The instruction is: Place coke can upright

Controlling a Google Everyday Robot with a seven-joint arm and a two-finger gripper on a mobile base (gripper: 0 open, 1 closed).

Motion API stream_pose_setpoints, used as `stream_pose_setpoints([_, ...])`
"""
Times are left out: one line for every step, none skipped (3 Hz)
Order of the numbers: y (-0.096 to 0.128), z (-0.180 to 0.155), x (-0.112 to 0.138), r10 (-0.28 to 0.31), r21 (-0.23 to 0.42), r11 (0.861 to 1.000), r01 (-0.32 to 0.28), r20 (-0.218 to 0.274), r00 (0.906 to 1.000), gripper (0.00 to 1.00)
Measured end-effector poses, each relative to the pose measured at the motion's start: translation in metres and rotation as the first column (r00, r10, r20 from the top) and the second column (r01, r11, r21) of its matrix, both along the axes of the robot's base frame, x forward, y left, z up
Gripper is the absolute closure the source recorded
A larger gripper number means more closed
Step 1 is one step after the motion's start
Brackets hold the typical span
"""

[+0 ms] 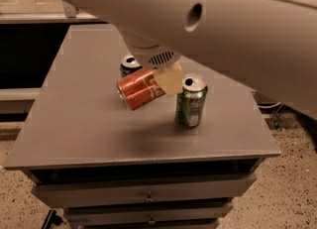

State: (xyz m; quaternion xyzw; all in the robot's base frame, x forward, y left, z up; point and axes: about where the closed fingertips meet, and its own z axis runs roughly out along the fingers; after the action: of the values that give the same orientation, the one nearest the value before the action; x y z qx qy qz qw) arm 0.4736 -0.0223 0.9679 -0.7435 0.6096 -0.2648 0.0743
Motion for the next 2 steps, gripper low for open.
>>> stream_pose_setpoints([0.008,0.005,-0.001,-0.002,0.005,1.0,0.002,0.006,1.0,0.7])
stream_pose_setpoints([0.021,0.006,-0.003,0.006,0.013,1.0,-0.007,0.009,0.9999,0.69])
